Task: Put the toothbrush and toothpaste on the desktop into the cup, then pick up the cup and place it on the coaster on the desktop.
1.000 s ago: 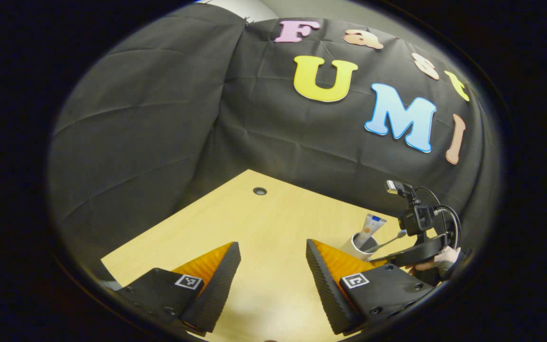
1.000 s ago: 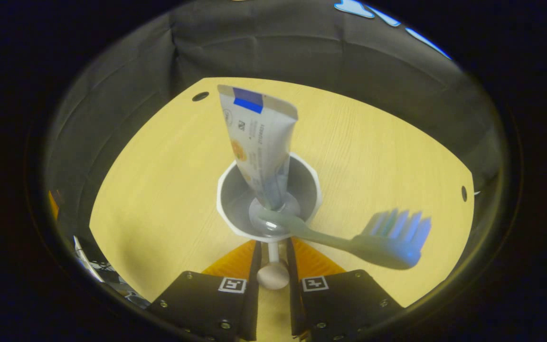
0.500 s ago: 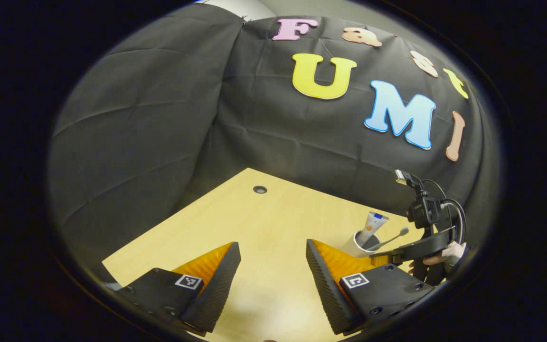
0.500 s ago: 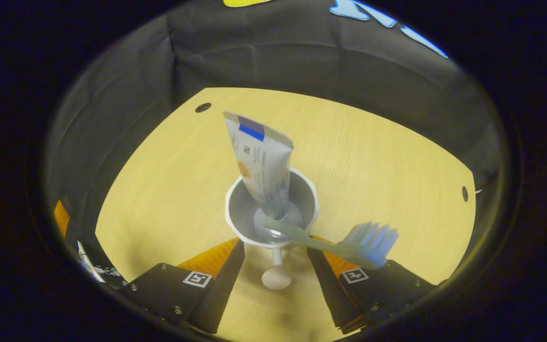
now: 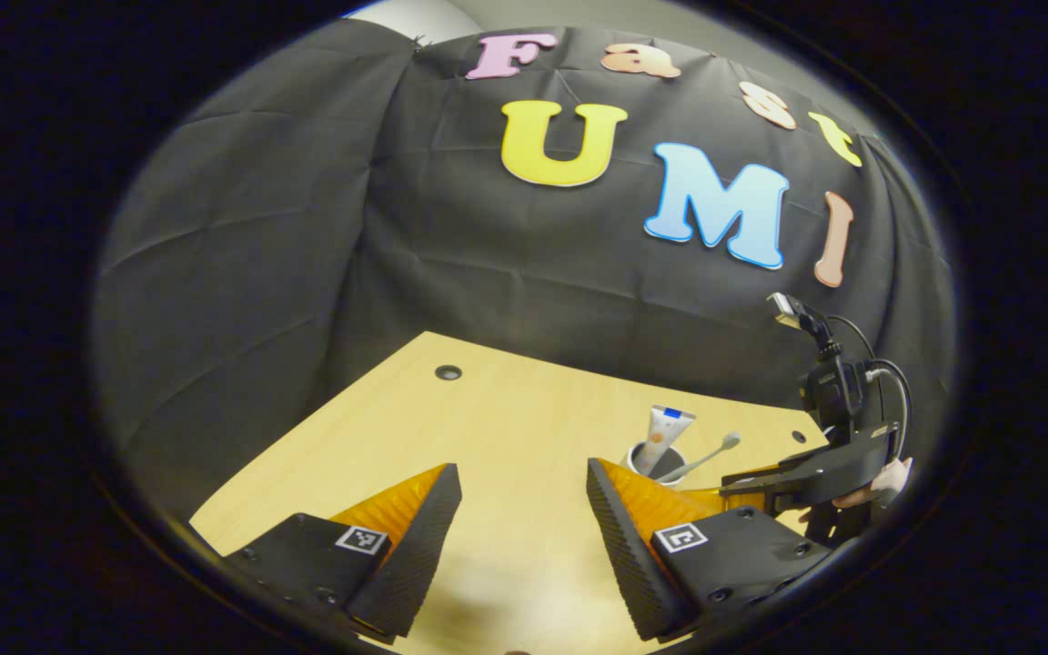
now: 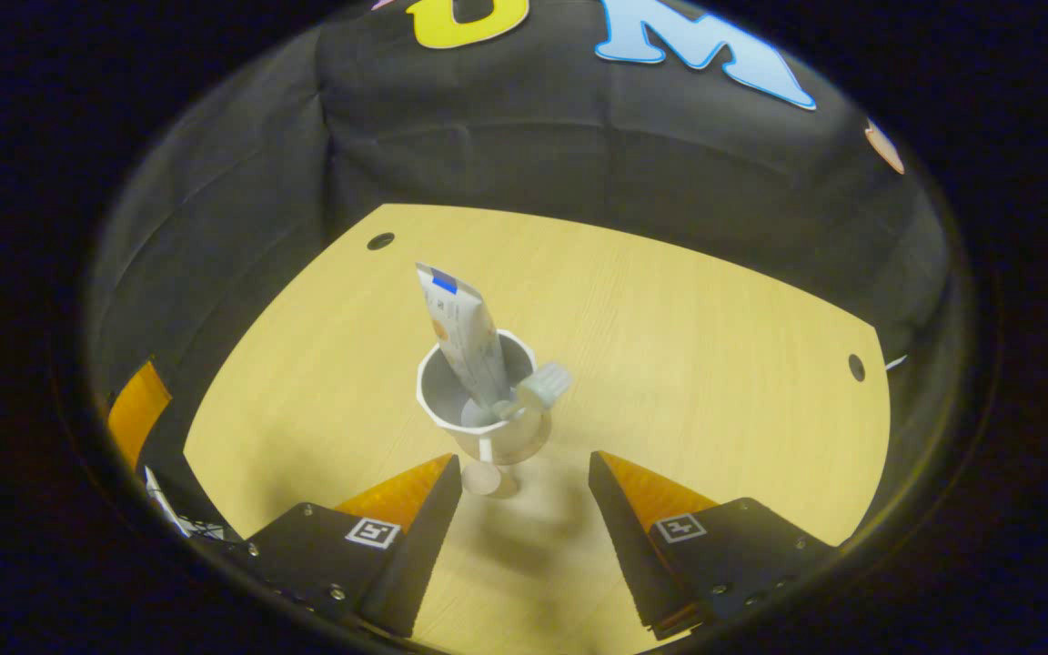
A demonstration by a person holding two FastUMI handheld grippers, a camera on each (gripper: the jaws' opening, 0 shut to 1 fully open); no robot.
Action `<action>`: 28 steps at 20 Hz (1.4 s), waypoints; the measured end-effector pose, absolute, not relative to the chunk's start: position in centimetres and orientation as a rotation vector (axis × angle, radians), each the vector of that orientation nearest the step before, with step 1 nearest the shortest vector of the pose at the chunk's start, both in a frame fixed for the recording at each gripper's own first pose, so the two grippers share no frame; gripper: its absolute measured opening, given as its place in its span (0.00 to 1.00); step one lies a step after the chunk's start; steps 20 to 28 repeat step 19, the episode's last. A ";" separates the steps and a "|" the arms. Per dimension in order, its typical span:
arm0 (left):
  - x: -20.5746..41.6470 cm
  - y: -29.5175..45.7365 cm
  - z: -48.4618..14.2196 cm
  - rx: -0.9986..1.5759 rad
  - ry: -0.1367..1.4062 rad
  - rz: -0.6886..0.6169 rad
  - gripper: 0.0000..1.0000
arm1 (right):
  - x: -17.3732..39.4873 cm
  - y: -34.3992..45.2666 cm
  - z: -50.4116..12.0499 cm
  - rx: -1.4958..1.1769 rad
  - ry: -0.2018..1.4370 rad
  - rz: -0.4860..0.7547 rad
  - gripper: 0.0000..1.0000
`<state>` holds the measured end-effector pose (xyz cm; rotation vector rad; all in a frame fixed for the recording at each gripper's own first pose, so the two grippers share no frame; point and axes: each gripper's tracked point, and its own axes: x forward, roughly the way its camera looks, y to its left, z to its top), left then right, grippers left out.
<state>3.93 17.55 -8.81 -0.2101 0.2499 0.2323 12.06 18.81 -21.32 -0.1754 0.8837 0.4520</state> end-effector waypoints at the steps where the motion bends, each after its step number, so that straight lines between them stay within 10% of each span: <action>1: 4.2 16.8 -8.5 -0.201 0.245 0.216 0.91 | 12.0 18.0 -20.6 -0.168 0.871 0.442 0.86; 19: 7.3 4.4 3.9 -0.042 0.005 0.023 0.95 | 10.2 9.3 0.9 -0.015 0.188 0.225 0.88; 28: 7.3 4.4 3.9 -0.042 0.005 0.023 0.95 | 10.2 9.3 0.9 -0.015 0.188 0.225 0.88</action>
